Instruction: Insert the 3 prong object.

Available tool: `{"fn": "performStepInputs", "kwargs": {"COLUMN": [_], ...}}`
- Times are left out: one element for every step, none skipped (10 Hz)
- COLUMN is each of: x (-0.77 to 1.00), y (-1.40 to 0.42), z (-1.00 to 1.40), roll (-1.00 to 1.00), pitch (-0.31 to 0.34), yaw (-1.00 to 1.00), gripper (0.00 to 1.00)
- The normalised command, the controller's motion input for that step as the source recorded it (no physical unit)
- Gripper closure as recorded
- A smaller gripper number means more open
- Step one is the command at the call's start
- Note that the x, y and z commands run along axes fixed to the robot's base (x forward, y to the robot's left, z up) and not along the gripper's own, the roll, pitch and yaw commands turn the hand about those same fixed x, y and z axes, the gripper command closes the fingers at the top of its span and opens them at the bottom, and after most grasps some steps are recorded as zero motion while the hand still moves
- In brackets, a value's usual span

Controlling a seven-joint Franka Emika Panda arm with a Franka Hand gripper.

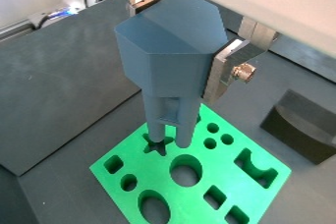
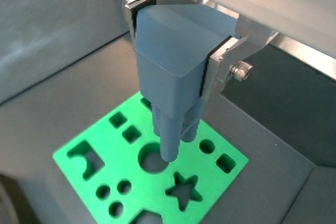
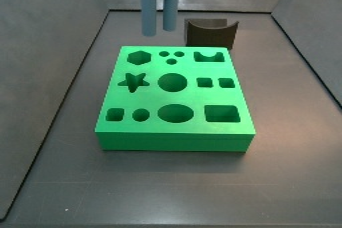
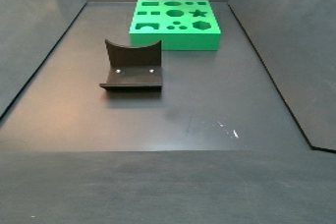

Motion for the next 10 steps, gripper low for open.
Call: {"fn": "performStepInputs", "kwargs": {"x": [-0.06,-0.04,0.0,0.01,0.3,0.37,0.43,0.48,0.26,0.13], "y": [0.08,0.09,0.23,0.54,0.59,0.68,0.7,0.63,0.09,0.02], "z": [-0.88,-0.74,-0.61,-0.53,-0.55,-0.41,-0.44,-0.43,-0.29,-0.18], "roll": [0.0,0.05,0.05,0.03,0.0,0.0,0.0,-0.02,0.0,-0.01], "pitch": [-0.076,-0.051,0.0,0.0,0.0,0.0,0.0,0.0,0.0,0.0], "yaw": [1.0,1.0,0.88,0.58,0.33,0.22,0.18,0.18,0.19,0.09], "gripper": [1.0,1.0,1.0,1.0,1.0,1.0,1.0,1.0,1.0,1.0]}}
